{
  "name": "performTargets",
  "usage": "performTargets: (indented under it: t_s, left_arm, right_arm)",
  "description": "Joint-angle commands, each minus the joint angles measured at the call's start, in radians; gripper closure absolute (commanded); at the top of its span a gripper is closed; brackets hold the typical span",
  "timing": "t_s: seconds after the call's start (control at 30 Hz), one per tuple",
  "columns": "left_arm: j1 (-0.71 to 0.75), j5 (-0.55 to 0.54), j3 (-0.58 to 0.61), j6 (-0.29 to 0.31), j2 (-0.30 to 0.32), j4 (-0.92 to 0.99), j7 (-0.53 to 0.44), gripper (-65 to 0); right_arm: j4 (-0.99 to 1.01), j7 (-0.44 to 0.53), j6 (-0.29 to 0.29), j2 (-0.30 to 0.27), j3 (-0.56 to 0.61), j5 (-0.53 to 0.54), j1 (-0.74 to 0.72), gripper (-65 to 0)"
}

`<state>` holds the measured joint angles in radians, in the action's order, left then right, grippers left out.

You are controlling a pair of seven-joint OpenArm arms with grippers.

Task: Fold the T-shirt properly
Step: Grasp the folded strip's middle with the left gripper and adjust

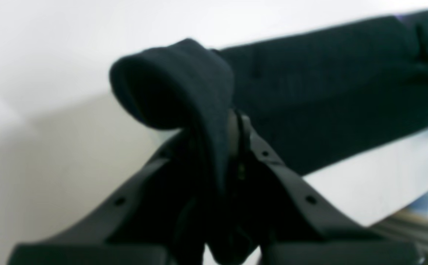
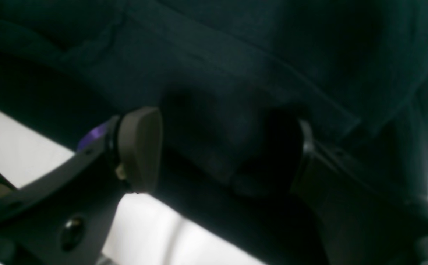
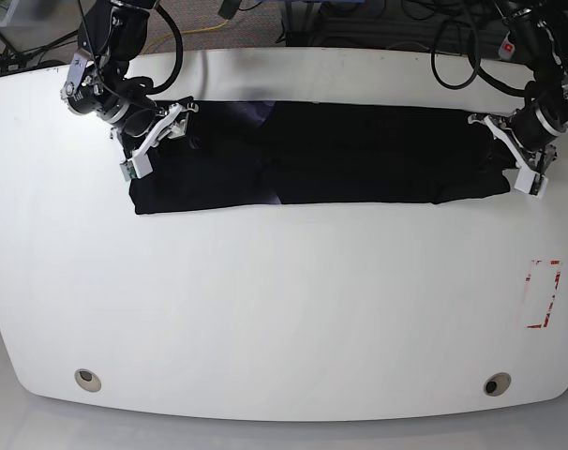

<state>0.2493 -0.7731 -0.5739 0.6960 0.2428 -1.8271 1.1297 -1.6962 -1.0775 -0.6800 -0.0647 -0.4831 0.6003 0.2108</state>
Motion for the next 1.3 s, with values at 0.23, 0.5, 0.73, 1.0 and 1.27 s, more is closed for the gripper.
performTargets:
  t_s: [0.23,0.5,0.73,1.0,1.27]
  left_arm:
    - [-0.061,-0.019,0.190,0.002,-0.049,-0.095,-0.017,-3.2]
    - [-0.137,0.022,0.297,-0.043,-0.173,-0.012,-0.017,-3.5]
    - [-0.186,0.171,0.363,-0.049,-0.259,0.054,-0.021,-3.5]
    - [-0.235,0.221,0.369,-0.051,-0.325,0.111,-0.023,-3.5]
    - [-0.267,0.257,0.484,-0.051,-0.326,0.128,-0.017,-23.7]
  right_arm:
    - [0.098,0.023,0.033,-0.030,-0.002,0.019,-0.055,-42.3]
    - [0.098,0.023,0.035,-0.027,-0.001,0.019,-0.050,-42.3]
    - [0.092,0.023,0.033,-0.027,-0.001,0.019,-0.044,-42.3]
    - [0.092,0.023,0.030,-0.027,-0.001,0.019,-0.044,-42.3]
    - [0.092,0.023,0.029,-0.025,-0.001,0.020,-0.047,-42.3]
